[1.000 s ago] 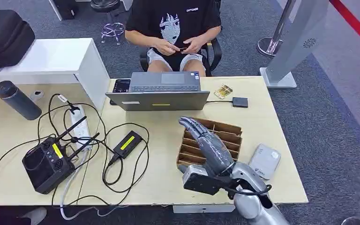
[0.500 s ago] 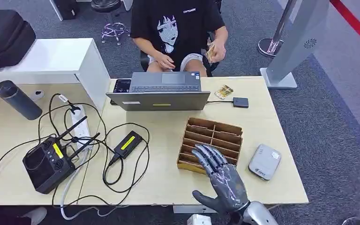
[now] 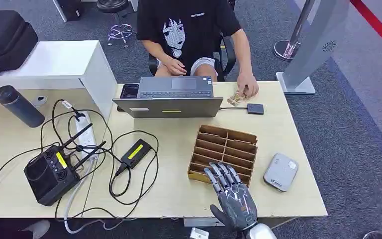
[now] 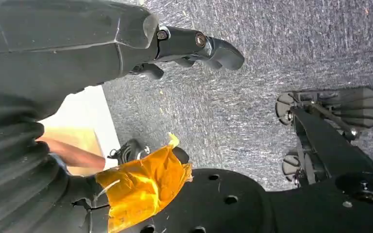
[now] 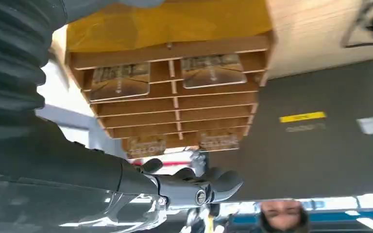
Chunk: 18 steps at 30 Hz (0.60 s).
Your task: Pass the card to the sensor for recognition and then transmit it.
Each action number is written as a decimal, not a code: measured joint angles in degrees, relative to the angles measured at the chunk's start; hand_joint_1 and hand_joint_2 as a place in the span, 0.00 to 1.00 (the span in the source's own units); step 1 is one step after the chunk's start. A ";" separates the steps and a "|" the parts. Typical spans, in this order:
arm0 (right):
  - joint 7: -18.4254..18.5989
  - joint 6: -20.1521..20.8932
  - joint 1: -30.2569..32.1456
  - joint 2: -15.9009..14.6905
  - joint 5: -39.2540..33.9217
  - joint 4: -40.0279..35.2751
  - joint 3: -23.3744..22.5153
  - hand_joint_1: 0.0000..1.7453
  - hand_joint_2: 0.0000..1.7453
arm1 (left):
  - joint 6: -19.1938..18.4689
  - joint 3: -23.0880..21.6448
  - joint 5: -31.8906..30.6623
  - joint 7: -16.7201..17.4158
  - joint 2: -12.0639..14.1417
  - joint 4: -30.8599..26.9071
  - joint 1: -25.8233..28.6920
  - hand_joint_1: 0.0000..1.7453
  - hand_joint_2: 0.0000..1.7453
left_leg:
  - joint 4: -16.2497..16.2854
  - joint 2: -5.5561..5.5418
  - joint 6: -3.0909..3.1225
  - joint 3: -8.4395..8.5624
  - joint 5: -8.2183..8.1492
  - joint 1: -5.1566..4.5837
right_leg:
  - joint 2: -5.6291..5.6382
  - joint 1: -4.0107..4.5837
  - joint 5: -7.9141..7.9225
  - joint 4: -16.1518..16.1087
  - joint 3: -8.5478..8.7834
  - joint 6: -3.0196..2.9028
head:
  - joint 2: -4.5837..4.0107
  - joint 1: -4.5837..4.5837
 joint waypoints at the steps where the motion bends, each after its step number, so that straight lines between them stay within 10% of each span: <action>1: 1.45 -1.08 -0.25 0.31 1.58 1.00 0.00 0.00 1.00 | -0.02 0.00 -0.06 0.00 0.00 0.00 -0.01 0.00 1.00 | 0.00 0.00 0.00 0.00 0.00 0.00 | 0.00 0.00 0.00 0.00 0.00 0.00 | 0.00 0.02; 18: 6.23 -5.26 -2.23 2.47 6.31 8.81 -5.36 0.00 1.00 | -0.11 0.00 -0.81 0.22 0.02 0.00 -0.07 0.00 1.00 | 0.00 0.00 0.00 0.00 0.00 0.00 | 0.00 0.00 0.00 0.00 0.00 0.00 | 0.00 0.00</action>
